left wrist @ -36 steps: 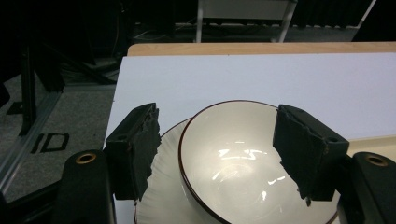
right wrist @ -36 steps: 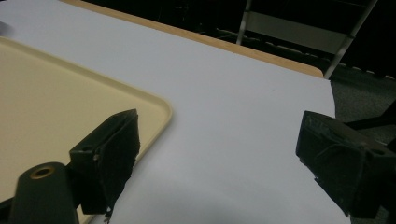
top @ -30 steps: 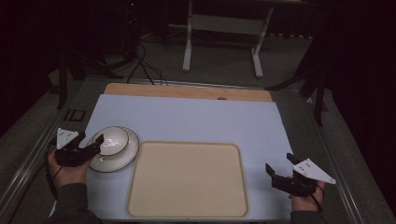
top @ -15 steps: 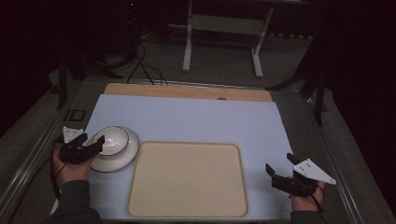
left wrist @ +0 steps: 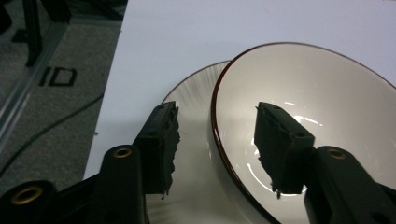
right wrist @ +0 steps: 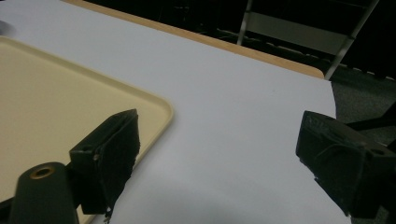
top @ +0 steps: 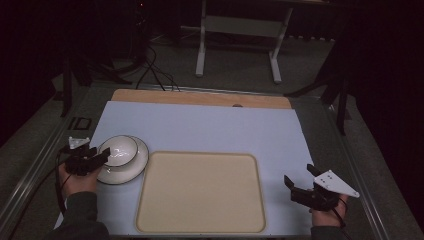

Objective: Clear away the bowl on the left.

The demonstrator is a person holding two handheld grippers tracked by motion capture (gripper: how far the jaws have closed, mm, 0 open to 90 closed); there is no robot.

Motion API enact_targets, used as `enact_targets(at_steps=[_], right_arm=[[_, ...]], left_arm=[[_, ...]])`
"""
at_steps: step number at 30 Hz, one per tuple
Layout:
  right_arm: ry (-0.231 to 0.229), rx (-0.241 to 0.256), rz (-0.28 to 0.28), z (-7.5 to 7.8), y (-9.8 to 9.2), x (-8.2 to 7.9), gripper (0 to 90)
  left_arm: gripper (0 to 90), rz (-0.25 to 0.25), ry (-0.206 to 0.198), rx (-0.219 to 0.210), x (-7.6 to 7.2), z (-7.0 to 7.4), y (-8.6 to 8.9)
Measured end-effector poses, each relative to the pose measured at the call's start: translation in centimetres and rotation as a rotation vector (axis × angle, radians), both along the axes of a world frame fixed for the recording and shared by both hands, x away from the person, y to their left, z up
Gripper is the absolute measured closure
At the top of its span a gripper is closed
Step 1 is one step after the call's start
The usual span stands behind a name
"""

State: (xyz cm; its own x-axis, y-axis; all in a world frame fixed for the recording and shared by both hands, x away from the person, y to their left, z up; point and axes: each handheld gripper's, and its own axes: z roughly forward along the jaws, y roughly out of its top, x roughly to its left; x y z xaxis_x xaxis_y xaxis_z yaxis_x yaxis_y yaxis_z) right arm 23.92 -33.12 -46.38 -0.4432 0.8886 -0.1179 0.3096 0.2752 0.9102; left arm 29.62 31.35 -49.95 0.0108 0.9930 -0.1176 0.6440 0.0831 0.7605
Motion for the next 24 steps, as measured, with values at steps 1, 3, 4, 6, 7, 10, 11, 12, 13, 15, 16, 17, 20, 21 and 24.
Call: enact_targets(at_steps=[1,3,4,6,7,10,11,12,13,15,16,17,20,21,24], right_arm=[[0.001,0.000,0.000,0.00,-0.02,0.01,13.3],[0.001,-0.001,0.002,-0.01,-0.01,0.02,13.3],[0.001,-0.001,0.002,-0.01,-0.01,0.02,13.3],[0.001,-0.003,0.002,-0.01,0.01,0.03,13.3],[0.001,-0.003,0.002,-0.01,0.02,0.03,13.4],[0.001,-0.002,0.003,-0.01,0.02,0.03,13.3],[0.001,-0.002,0.004,0.00,0.02,0.03,13.3],[0.002,-0.001,0.003,0.01,0.01,0.02,13.3],[0.002,0.001,0.003,0.01,-0.01,0.02,13.3],[0.001,0.002,0.002,0.02,-0.03,0.02,13.3],[0.002,0.002,0.002,0.03,-0.04,0.02,13.3],[0.002,0.002,0.003,0.02,-0.04,0.02,13.3],[0.002,0.002,0.004,0.02,-0.02,0.02,13.4],[0.002,0.002,0.005,0.02,-0.02,0.02,13.4],[0.002,0.004,0.004,0.04,-0.04,0.01,13.3]], left_arm=[[53.5,0.002,0.025,-0.005,0.12,-0.13,0.02],[56.6,0.003,0.044,-0.028,0.24,-0.27,0.10],[57.7,0.003,0.044,-0.028,0.24,-0.27,0.10],[59.8,0.006,0.063,-0.052,0.33,-0.41,0.25],[60.4,0.007,0.067,-0.058,0.36,-0.46,0.29],[61.4,0.009,0.079,-0.069,0.38,-0.53,0.37],[61.9,0.008,0.087,-0.083,0.43,-0.57,0.42],[62.7,0.008,0.091,-0.087,0.46,-0.56,0.39],[63.2,0.009,0.094,-0.090,0.48,-0.56,0.34],[64.3,0.004,0.100,-0.094,0.54,-0.59,0.27],[64.4,0.003,0.104,-0.095,0.58,-0.61,0.23],[64.9,0.000,0.108,-0.098,0.61,-0.62,0.21],[67.6,0.003,0.123,-0.099,0.65,-0.62,0.21],[69.0,0.006,0.126,-0.101,0.66,-0.63,0.24],[72.1,0.014,0.131,-0.105,0.60,-0.63,0.40]])
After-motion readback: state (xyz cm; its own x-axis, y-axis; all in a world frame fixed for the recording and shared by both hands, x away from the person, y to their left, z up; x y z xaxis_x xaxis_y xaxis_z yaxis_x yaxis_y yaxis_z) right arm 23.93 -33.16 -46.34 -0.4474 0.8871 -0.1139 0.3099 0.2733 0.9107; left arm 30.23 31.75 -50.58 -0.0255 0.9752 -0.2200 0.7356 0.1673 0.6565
